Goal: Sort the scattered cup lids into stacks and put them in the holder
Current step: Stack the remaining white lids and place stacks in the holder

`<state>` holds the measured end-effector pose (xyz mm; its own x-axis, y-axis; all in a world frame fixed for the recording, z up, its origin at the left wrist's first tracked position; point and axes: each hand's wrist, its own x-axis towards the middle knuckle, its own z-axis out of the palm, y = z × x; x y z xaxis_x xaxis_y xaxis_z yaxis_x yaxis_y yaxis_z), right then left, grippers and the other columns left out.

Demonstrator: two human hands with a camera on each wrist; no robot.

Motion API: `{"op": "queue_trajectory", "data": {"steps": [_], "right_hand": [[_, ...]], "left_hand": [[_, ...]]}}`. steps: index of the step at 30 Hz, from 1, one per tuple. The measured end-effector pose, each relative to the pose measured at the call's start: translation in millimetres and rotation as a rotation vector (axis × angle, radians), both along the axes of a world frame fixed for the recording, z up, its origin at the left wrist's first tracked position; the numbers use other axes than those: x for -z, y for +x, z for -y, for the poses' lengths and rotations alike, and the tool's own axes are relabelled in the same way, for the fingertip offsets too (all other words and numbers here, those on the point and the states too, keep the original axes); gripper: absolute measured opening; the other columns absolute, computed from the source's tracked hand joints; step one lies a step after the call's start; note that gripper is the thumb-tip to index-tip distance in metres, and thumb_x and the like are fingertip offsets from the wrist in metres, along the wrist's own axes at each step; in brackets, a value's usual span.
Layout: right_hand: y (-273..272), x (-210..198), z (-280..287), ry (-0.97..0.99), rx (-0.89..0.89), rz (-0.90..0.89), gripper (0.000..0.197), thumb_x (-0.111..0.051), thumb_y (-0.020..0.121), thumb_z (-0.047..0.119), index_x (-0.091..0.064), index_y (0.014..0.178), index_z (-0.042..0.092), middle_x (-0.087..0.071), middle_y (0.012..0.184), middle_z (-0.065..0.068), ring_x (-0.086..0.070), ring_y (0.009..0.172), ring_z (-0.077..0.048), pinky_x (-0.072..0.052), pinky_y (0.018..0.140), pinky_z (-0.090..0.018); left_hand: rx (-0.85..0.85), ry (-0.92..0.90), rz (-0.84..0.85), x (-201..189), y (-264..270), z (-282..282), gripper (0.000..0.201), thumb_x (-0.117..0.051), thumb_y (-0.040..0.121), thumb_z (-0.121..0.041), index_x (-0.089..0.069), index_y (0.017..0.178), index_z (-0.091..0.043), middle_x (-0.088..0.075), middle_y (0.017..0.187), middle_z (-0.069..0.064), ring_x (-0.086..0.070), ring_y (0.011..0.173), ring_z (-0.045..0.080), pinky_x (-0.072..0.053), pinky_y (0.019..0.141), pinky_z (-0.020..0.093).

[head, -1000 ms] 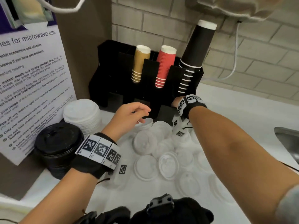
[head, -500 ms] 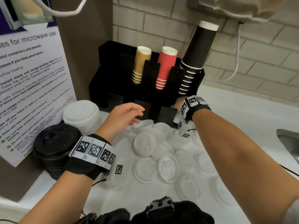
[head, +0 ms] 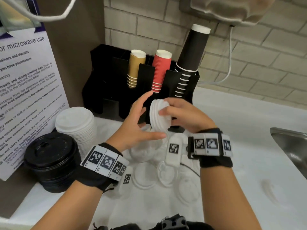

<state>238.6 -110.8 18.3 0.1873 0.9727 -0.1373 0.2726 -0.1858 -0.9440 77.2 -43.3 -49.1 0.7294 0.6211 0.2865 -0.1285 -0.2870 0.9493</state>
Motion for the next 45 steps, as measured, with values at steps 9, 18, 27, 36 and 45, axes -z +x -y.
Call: {"op": "queue_trajectory", "data": {"steps": [9, 18, 27, 36, 45], "right_hand": [[-25.6, 42.8, 27.1, 0.123, 0.104, -0.238, 0.036, -0.067, 0.089, 0.022, -0.059, 0.124, 0.020, -0.065, 0.116, -0.014, -0.065, 0.108, -0.022, -0.057, 0.086, -0.037], [-34.2, 44.0, 31.0, 0.219, 0.087, -0.238, 0.041, -0.075, 0.081, 0.019, -0.063, 0.120, 0.022, -0.073, 0.099, -0.013, -0.071, 0.095, -0.025, -0.056, 0.080, -0.032], [-23.1, 47.4, 21.4, 0.176, 0.212, 0.229, 0.030, -0.057, 0.095, 0.030, -0.060, 0.124, 0.021, -0.062, 0.107, 0.010, -0.060, 0.101, -0.005, -0.048, 0.087, -0.022], [-61.9, 77.6, -10.4, -0.328, -0.503, 1.216, 0.080, -0.078, 0.075, 0.022, -0.038, 0.143, 0.038, -0.033, 0.143, -0.007, -0.030, 0.129, -0.030, -0.042, 0.100, -0.042], [-47.7, 73.6, -13.3, -0.191, -0.367, 1.202, 0.074, -0.077, 0.075, 0.029, -0.040, 0.139, 0.031, -0.039, 0.127, -0.004, -0.038, 0.115, -0.027, -0.044, 0.088, -0.036]], "left_hand": [[-0.036, 0.059, 0.081, 11.4, 9.3, 20.9, 0.061, -0.059, 0.094, -0.018, -0.026, 0.138, -0.045, -0.034, 0.132, -0.011, -0.046, 0.111, -0.015, -0.045, 0.085, 0.007], [-0.026, -0.042, 0.127, 8.4, 10.2, 31.6, 0.058, -0.054, 0.078, -0.014, -0.029, 0.128, -0.032, -0.028, 0.137, 0.015, -0.053, 0.115, 0.023, -0.053, 0.080, 0.028], [-0.306, -0.158, 0.255, 10.1, -17.6, 0.0, 0.053, -0.053, 0.069, -0.007, -0.044, 0.111, -0.037, -0.051, 0.094, -0.028, -0.052, 0.077, -0.014, -0.045, 0.065, 0.009], [-0.301, -0.492, 0.302, 10.6, -28.6, -3.3, 0.041, -0.052, 0.069, -0.018, -0.051, 0.108, -0.031, -0.047, 0.109, 0.011, -0.049, 0.095, 0.025, -0.047, 0.062, 0.027], [-0.246, -0.552, 0.304, 16.2, -34.6, -3.4, 0.030, -0.055, 0.081, -0.030, -0.053, 0.111, -0.033, -0.046, 0.109, 0.009, -0.047, 0.094, 0.019, -0.044, 0.063, 0.023]]}}
